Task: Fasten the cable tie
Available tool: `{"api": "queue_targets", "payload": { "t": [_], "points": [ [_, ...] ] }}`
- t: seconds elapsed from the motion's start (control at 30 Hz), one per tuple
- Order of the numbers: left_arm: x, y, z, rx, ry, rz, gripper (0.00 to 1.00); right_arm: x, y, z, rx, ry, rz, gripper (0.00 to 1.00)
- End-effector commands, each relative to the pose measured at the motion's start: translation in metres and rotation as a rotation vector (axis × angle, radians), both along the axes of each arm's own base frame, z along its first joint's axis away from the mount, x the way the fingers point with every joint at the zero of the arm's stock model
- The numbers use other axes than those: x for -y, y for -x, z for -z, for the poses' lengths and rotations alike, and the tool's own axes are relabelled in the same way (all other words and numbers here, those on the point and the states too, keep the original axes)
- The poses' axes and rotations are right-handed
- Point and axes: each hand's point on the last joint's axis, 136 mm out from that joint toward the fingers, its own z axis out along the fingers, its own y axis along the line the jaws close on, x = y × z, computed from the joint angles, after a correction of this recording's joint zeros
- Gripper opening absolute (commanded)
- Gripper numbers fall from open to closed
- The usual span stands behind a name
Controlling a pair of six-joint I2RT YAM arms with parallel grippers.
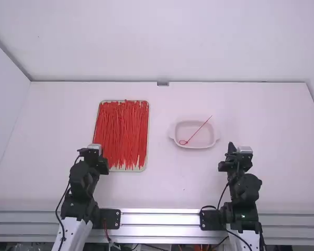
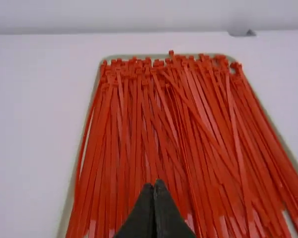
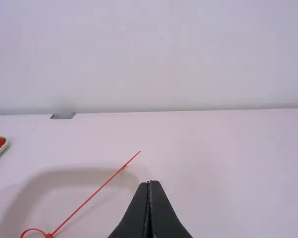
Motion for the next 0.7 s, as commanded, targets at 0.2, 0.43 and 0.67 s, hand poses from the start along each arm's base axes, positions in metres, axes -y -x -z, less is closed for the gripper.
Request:
{"api": "queue_targets", "payload": {
  "t": [0.2,0.43,0.67],
  "points": [
    [-0.002,0.000,-0.019,0.096,-0.001,-0.009,0.00,0.000,0.000,0.005,-0.009,-0.004,0.000,0.00],
    [-0.002,0.001,-0.039,0.180,-0.001,-0.009,0.00,0.000,0.000,0.005,-0.009,-0.004,0.000,0.00],
    [-0.002,0.003,-0.052,0.238,-0.001,-0.009,0.00,0.000,0.000,0.005,-0.009,-0.004,0.000,0.00]
  ]
}}
